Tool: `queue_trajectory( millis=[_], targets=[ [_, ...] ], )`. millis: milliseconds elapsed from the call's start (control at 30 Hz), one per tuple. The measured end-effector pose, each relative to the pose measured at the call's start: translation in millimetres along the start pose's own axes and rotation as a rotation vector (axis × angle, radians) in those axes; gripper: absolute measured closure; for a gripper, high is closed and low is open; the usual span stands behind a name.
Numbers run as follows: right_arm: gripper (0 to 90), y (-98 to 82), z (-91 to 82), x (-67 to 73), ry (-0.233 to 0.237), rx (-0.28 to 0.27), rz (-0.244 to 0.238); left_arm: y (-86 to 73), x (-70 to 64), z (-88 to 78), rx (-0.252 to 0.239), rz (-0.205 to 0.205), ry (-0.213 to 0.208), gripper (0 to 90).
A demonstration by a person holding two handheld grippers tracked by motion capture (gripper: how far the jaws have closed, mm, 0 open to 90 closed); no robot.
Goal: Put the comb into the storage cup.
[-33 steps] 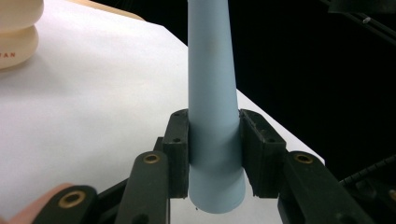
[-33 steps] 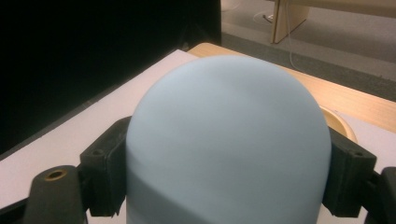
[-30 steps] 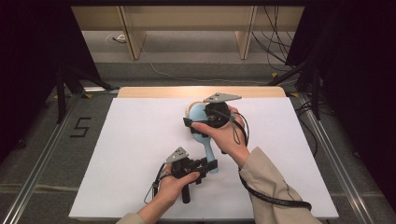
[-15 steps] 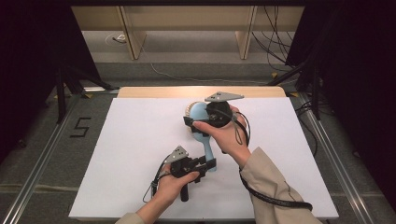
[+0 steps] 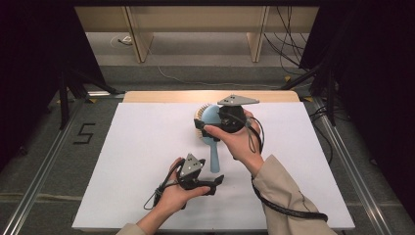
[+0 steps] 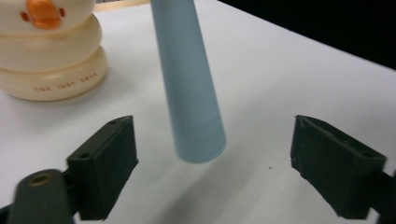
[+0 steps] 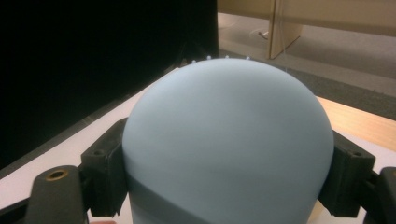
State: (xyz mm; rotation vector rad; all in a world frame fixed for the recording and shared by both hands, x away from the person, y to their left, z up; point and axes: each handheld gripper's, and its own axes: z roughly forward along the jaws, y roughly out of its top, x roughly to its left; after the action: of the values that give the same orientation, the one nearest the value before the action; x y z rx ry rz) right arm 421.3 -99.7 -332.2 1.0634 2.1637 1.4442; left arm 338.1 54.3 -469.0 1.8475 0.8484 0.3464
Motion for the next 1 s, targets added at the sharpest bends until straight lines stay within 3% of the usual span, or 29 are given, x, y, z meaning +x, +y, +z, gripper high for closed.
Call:
queue_trajectory(
  millis=[133,467,633,1000],
  targets=[
    [20.4,-0.5,-2.6,-3.9,-0.019,-0.018,0.008,0.3,5.7,-9.5,-0.002,0.033,0.025,0.3],
    [20.3,0.1,-6.5,-10.2,-0.05,-0.051,0.013,-6.0,25.1,-35.4,-0.017,0.063,0.081,0.0],
    [20.4,0.4,-7.1,-11.2,-0.059,-0.06,0.013,-7.7,33.4,-46.7,-0.039,0.058,0.097,0.0],
    [20.4,1.0,-9.2,-14.7,-0.075,-0.078,0.011,-12.9,45.4,-59.5,-0.049,0.071,0.123,0.0]
  ],
)
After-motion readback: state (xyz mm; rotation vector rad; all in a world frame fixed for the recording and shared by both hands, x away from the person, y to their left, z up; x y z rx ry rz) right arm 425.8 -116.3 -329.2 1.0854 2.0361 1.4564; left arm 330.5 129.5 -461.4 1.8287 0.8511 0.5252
